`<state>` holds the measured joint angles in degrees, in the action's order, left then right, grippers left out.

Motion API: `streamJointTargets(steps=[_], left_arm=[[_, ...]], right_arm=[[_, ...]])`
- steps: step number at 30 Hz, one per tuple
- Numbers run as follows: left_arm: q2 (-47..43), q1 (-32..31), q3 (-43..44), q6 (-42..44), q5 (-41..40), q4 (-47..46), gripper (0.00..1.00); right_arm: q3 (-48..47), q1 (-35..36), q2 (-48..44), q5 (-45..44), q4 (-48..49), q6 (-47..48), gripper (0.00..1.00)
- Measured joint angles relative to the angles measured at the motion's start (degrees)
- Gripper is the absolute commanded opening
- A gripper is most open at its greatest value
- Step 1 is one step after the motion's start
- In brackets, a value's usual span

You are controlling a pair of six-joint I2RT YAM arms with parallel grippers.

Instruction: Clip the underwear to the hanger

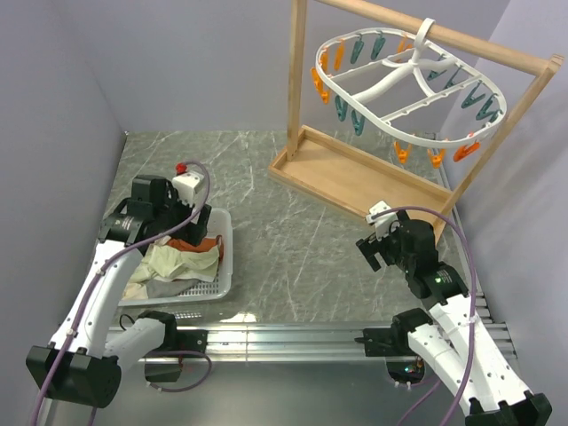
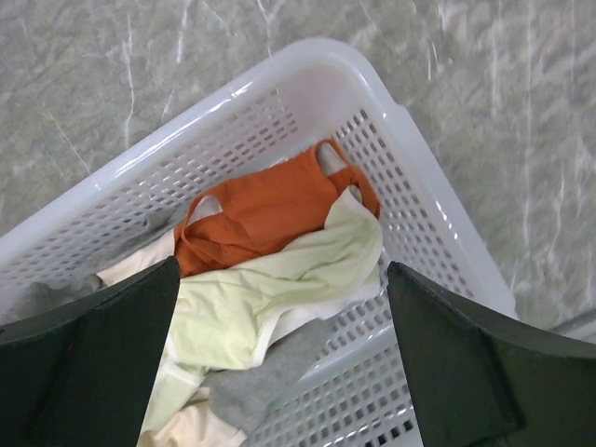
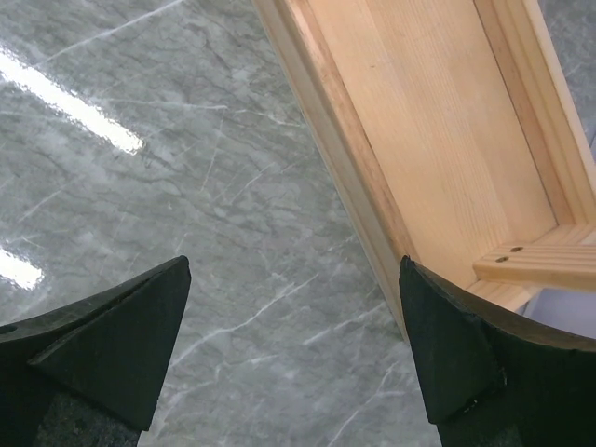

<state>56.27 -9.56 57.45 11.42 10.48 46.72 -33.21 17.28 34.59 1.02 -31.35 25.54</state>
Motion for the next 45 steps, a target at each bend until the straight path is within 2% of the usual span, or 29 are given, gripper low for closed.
streamJointTargets(steps=[9, 15, 20, 22, 30, 35, 37, 40, 43, 44, 45], left_arm=[[2.84, 0.00, 2.64, 13.88, 3.69, 10.69, 0.99], [1.84, -1.77, -1.40, 20.57, 4.92, 13.25, 0.98], [2.12, -8.48, -8.96, 22.49, 3.06, 12.57, 0.96], [2.58, -10.08, -11.23, 22.73, 2.36, 11.72, 0.92], [5.60, -10.40, -13.03, 23.87, 1.77, 3.58, 0.81], [7.87, -10.40, -14.40, 25.97, 1.62, -0.70, 0.71], [8.76, -10.40, -14.88, 26.88, 1.60, -1.68, 0.65], [9.60, -10.40, -15.65, 27.98, 1.38, -3.02, 0.49], [10.05, -10.40, -16.26, 28.74, 0.96, -4.04, 0.18], [10.08, -10.40, -16.33, 29.20, 0.79, -4.24, 0.02], [10.03, -10.40, -16.39, 29.18, 0.68, -4.37, 0.00]], right_arm=[[-0.22, 0.00, 1.77, 1.38, -1.79, 3.80, 1.00], [-2.03, 0.00, 5.99, 3.28, -4.87, 4.26, 0.99], [-4.39, 0.00, 11.32, 4.42, -6.69, 3.87, 0.99], [-4.42, 0.00, 11.45, 4.48, -7.13, 3.48, 1.00], [-5.44, 0.00, 11.74, 4.66, -7.80, 2.21, 1.00], [-6.14, 0.00, 11.82, 4.81, -8.70, 1.90, 1.00], [-6.71, 0.00, 12.15, 4.96, -8.94, 1.77, 1.00], [-7.39, 0.00, 12.96, 5.22, -8.96, 1.55, 1.00], [-7.85, 0.00, 13.90, 5.60, -9.35, 1.38, 1.00], [-8.02, 0.00, 14.14, 5.68, -9.51, 1.36, 1.00], [-8.13, 0.00, 14.32, 5.73, -9.62, 1.36, 1.00]])
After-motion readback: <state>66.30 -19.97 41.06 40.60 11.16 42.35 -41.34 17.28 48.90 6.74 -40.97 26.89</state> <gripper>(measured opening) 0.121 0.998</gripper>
